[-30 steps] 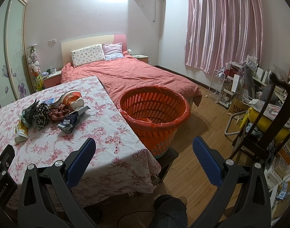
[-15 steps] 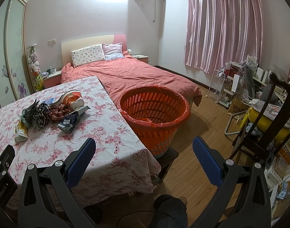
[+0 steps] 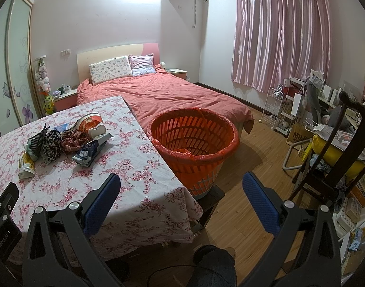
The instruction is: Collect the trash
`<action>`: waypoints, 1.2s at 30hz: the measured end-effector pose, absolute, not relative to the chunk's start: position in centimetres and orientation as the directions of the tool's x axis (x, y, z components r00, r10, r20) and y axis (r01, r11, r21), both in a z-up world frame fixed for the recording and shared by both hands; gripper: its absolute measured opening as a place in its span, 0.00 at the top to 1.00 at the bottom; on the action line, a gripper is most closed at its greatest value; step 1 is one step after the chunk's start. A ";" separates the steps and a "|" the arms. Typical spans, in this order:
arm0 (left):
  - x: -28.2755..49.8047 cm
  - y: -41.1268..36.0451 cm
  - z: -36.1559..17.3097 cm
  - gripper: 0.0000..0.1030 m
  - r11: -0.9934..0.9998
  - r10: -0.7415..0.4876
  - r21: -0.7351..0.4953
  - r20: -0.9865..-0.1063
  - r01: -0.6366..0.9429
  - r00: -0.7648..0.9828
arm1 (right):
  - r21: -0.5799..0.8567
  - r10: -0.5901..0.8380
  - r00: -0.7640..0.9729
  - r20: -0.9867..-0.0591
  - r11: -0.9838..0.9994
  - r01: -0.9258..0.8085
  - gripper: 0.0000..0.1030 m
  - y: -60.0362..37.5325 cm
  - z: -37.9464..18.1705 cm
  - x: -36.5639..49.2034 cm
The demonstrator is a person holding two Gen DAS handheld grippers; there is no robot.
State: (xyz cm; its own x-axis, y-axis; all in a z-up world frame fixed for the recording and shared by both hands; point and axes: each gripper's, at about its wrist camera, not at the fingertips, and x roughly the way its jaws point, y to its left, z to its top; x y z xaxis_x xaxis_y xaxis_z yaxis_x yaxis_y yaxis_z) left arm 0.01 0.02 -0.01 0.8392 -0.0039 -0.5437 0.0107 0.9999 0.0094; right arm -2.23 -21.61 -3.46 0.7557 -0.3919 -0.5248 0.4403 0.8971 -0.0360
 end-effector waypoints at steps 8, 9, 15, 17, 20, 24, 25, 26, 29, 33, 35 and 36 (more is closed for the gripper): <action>0.0 0.0 0.0 0.04 1.000 -0.005 0.009 -0.545 0.011 0.838 | -0.034 -0.391 0.756 -0.525 0.897 0.440 0.02 -21.6 -3.5 -2.3; 0.0 0.0 0.0 0.04 1.000 -0.005 0.009 -0.545 0.012 0.838 | -0.033 -0.390 0.757 -0.525 0.897 0.440 0.02 -21.6 -3.5 -2.3; 0.0 0.0 0.0 0.04 1.000 -0.004 0.010 -0.549 0.012 0.836 | -0.033 -0.388 0.757 -0.525 0.899 0.437 0.02 -21.6 -3.4 -2.3; 0.2 0.0 -0.2 0.04 1.000 0.001 0.013 -0.550 0.007 0.835 | -0.034 -0.386 0.758 -0.526 0.900 0.435 0.02 -21.6 -3.6 -2.1; 0.7 0.5 -0.4 0.04 1.000 0.006 0.009 -0.554 -0.002 0.833 | -0.031 -0.373 0.757 -0.536 0.905 0.424 0.02 -21.6 -4.1 -1.0; 2.6 2.1 -0.9 0.04 1.000 0.008 -0.015 -0.572 -0.020 0.821 | -0.006 -0.337 0.764 -0.550 0.917 0.400 0.02 -22.0 -4.7 0.2; 3.2 2.7 -1.2 0.04 0.999 0.013 -0.021 -0.579 -0.031 0.815 | -0.001 -0.328 0.767 -0.552 0.920 0.392 0.02 -22.0 -4.8 0.5; 3.7 3.3 -1.3 0.04 0.999 0.015 -0.026 -0.585 -0.037 0.811 | 0.006 -0.306 0.770 -0.560 0.928 0.373 0.02 -21.9 -5.0 1.3; 5.9 5.2 -1.9 0.04 0.997 0.040 -0.028 -0.603 -0.072 0.797 | 0.030 -0.264 0.781 -0.566 0.940 0.339 0.02 -21.6 -5.2 2.5; 9.0 8.1 -2.6 0.04 0.992 0.081 -0.022 -0.616 -0.120 0.784 | 0.091 -0.193 0.793 -0.578 0.950 0.297 0.02 -21.3 -5.5 4.6; 10.6 9.5 -2.9 0.04 0.990 0.089 -0.031 -0.625 -0.139 0.775 | 0.100 -0.167 0.786 -0.595 0.955 0.279 0.02 -20.8 -5.8 6.0; 11.4 10.2 -3.1 0.04 0.989 0.088 -0.038 -0.630 -0.143 0.771 | 0.110 -0.148 0.783 -0.604 0.958 0.266 0.02 -20.5 -5.9 6.8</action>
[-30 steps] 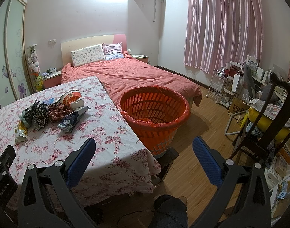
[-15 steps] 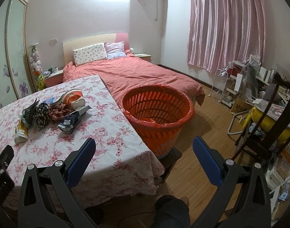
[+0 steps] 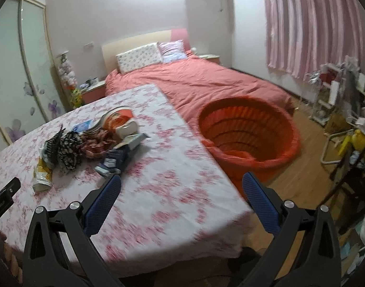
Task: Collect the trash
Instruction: 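Grasp the yellow-white snack bag with the left tool while the right tool grasps the dark blue package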
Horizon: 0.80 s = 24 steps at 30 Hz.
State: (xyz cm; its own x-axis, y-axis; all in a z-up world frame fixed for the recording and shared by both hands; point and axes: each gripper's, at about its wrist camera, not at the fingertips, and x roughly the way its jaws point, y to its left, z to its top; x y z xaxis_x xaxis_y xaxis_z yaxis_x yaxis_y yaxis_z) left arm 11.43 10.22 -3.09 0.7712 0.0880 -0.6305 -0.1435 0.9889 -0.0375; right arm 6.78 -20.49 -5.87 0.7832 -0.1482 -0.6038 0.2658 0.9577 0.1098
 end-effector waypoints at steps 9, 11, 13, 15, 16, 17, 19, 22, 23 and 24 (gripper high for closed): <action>17.5 12.5 -5.3 0.10 0.984 0.072 -0.071 -0.680 -0.163 0.730 | 0.146 -0.040 0.734 -0.678 0.971 0.187 0.15 -17.7 -7.9 14.2; 18.6 12.7 -5.9 0.13 0.984 0.060 -0.079 -0.698 -0.160 0.714 | 0.148 -0.029 0.709 -0.705 0.971 0.186 0.18 -17.4 -8.8 15.8; 19.4 12.9 -6.5 0.15 0.983 0.041 -0.097 -0.717 -0.158 0.696 | 0.162 -0.015 0.690 -0.723 0.968 0.191 0.23 -17.4 -9.3 16.6; 20.3 13.2 -7.1 0.18 0.981 0.023 -0.116 -0.733 -0.158 0.680 | 0.180 -0.001 0.672 -0.741 0.963 0.200 0.24 -17.4 -10.0 17.6; 20.6 13.3 -7.4 0.19 0.980 0.014 -0.125 -0.739 -0.158 0.673 | 0.184 0.001 0.667 -0.745 0.962 0.203 0.26 -17.5 -10.1 17.9; 20.8 13.3 -7.6 0.20 0.979 0.008 -0.132 -0.743 -0.157 0.669 | 0.192 0.005 0.666 -0.746 0.959 0.208 0.26 -17.4 -10.2 18.2; 21.4 13.4 -8.0 0.23 0.977 -0.004 -0.142 -0.754 -0.157 0.657 | 0.202 0.018 0.659 -0.751 0.958 0.204 0.29 -17.4 -10.5 18.7; 22.0 13.4 -8.7 0.32 0.975 -0.019 -0.155 -0.767 -0.157 0.641 | 0.205 0.039 0.650 -0.759 0.962 0.182 0.36 -16.9 -10.8 19.2; 22.2 13.4 -8.9 0.37 0.975 -0.024 -0.160 -0.772 -0.157 0.636 | 0.205 0.044 0.648 -0.761 0.963 0.176 0.38 -16.7 -10.9 19.3; 22.3 13.5 -9.0 0.40 0.974 -0.026 -0.163 -0.774 -0.159 0.633 | 0.204 0.053 0.644 -0.763 0.965 0.162 0.42 -16.5 -11.1 19.5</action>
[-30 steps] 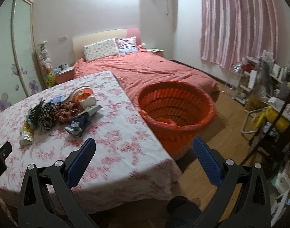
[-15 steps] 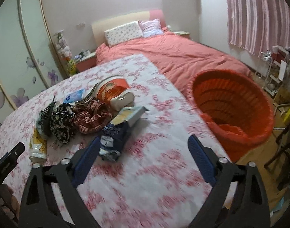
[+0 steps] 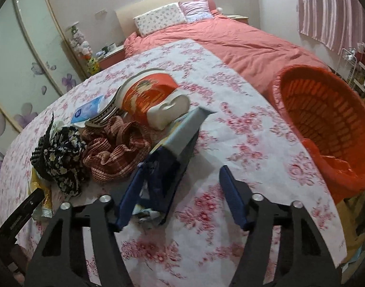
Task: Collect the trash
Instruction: 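Grasp the yellow-white snack bag with the left tool while the right tool grasps the dark blue package, then carry both items to the orange basket and open both tools to drop them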
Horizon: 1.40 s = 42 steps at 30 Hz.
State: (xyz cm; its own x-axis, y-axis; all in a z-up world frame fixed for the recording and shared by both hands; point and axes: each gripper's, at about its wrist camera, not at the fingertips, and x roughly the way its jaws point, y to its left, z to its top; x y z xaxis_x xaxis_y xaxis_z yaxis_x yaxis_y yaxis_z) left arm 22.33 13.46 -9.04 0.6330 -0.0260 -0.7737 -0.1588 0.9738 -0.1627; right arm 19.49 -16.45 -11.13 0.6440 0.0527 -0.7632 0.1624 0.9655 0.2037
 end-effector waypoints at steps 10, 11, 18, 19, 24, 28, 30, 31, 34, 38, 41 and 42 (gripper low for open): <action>22.1 14.4 -8.6 0.71 0.973 -0.048 -0.183 -0.758 -0.141 0.650 | 0.210 0.076 0.658 -0.749 0.969 0.128 0.79 -16.7 -10.6 18.3; 22.0 14.4 -8.5 0.71 0.973 -0.046 -0.180 -0.756 -0.141 0.652 | 0.208 0.072 0.661 -0.747 0.970 0.129 0.80 -16.8 -10.5 18.3; 20.8 15.2 -6.8 0.73 0.980 -0.006 -0.141 -0.728 -0.141 0.685 | 0.195 0.044 0.691 -0.722 0.970 0.142 0.85 -18.3 -9.4 17.3; 20.6 15.3 -6.5 0.73 0.981 -0.002 -0.136 -0.723 -0.139 0.691 | 0.196 0.042 0.695 -0.718 0.970 0.144 0.85 -18.6 -9.2 17.1; 19.7 15.0 -4.5 0.73 0.984 -0.003 -0.130 -0.697 -0.123 0.717 | 0.202 0.037 0.717 -0.696 0.968 0.146 0.85 -19.7 -8.3 16.5; 19.1 13.5 -2.8 0.73 0.987 -0.035 -0.139 -0.673 -0.080 0.739 | 0.214 0.032 0.741 -0.671 0.965 0.151 0.85 -21.0 -7.3 15.6; 18.8 12.2 -2.0 0.73 0.988 -0.061 -0.148 -0.660 -0.050 0.749 | 0.214 0.025 0.751 -0.660 0.964 0.157 0.85 -21.7 -6.9 15.3; 18.7 11.4 -1.7 0.73 0.988 -0.076 -0.153 -0.654 -0.033 0.752 | 0.213 0.020 0.755 -0.655 0.964 0.160 0.85 -22.0 -6.6 15.1; 18.4 8.8 -0.6 0.73 0.986 -0.129 -0.167 -0.637 0.027 0.760 | 0.201 -0.005 0.773 -0.634 0.964 0.171 0.85 -23.2 -5.9 14.4; 18.3 4.8 0.5 0.73 0.976 -0.208 -0.186 -0.618 0.116 0.758 | 0.165 -0.058 0.791 -0.609 0.966 0.198 0.85 -24.8 -5.1 14.0; 18.6 1.5 0.9 0.73 0.960 -0.276 -0.202 -0.611 0.191 0.741 | 0.153 -0.090 0.795 -0.600 0.962 0.225 0.85 -26.4 -4.9 13.9; 18.6 0.1 1.0 0.73 0.954 -0.301 -0.207 -0.610 0.219 0.733 | 0.156 -0.098 0.794 -0.600 0.959 0.236 0.85 -27.2 -4.9 13.9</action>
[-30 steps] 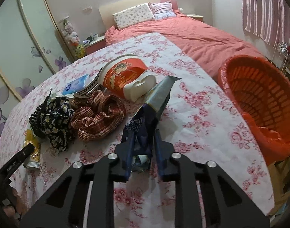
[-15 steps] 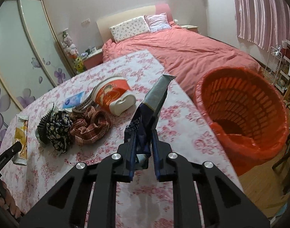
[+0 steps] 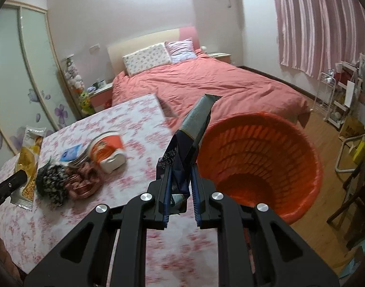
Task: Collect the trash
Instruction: 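Carry both items to the orange basket and open both tools to drop them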
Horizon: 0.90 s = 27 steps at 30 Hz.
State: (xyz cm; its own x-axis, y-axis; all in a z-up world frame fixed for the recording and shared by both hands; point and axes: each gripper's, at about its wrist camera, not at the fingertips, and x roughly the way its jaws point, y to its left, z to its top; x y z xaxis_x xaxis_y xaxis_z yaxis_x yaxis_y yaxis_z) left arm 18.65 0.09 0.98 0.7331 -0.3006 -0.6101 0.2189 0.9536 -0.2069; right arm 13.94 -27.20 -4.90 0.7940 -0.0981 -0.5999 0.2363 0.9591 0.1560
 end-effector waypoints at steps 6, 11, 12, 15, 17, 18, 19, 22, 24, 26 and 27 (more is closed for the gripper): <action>19.3 -7.9 1.0 0.73 0.903 -0.422 -0.215 -0.606 0.372 0.674 | 0.183 -0.124 0.789 -0.602 0.940 0.288 0.85 -31.1 -5.5 14.2; 20.1 -13.6 0.2 0.73 0.857 -0.492 -0.219 -0.616 0.467 0.615 | 0.196 -0.143 0.782 -0.607 0.926 0.321 0.85 -33.9 -6.4 14.7; 20.2 -14.7 0.0 0.73 0.846 -0.505 -0.218 -0.619 0.486 0.601 | 0.197 -0.146 0.781 -0.607 0.925 0.325 0.85 -34.2 -6.6 14.6; 20.7 -17.8 -0.7 0.73 0.820 -0.532 -0.218 -0.630 0.529 0.566 | 0.204 -0.153 0.778 -0.609 0.918 0.340 0.85 -35.8 -7.1 14.9; 21.1 -19.5 -1.1 0.73 0.807 -0.544 -0.218 -0.637 0.549 0.547 | 0.208 -0.157 0.776 -0.610 0.914 0.349 0.85 -36.9 -7.4 15.0; 21.5 -20.8 -1.4 0.73 0.799 -0.550 -0.218 -0.642 0.561 0.534 | 0.212 -0.160 0.775 -0.611 0.910 0.355 0.85 -37.5 -7.6 15.1; 21.7 -21.3 -1.7 0.73 0.794 -0.552 -0.217 -0.647 0.567 0.526 | 0.215 -0.161 0.775 -0.611 0.909 0.358 0.85 -37.8 -7.6 15.1; 22.4 -23.5 -2.8 0.73 0.783 -0.555 -0.211 -0.661 0.586 0.504 | 0.229 -0.162 0.774 -0.612 0.901 0.369 0.85 -39.0 -8.0 15.4; 23.1 -24.8 -3.5 0.71 0.780 -0.550 -0.206 -0.675 0.591 0.491 | 0.240 -0.156 0.775 -0.612 0.898 0.369 0.84 -39.6 -8.4 15.7; 23.5 -25.4 -4.1 0.64 0.785 -0.540 -0.202 -0.687 0.586 0.486 | 0.240 -0.153 0.773 -0.615 0.898 0.369 0.83 -39.8 -8.8 16.0; 23.8 -25.8 -4.6 0.58 0.789 -0.532 -0.201 -0.696 0.581 0.482 | 0.239 -0.155 0.772 -0.617 0.897 0.371 0.78 -39.9 -8.9 15.9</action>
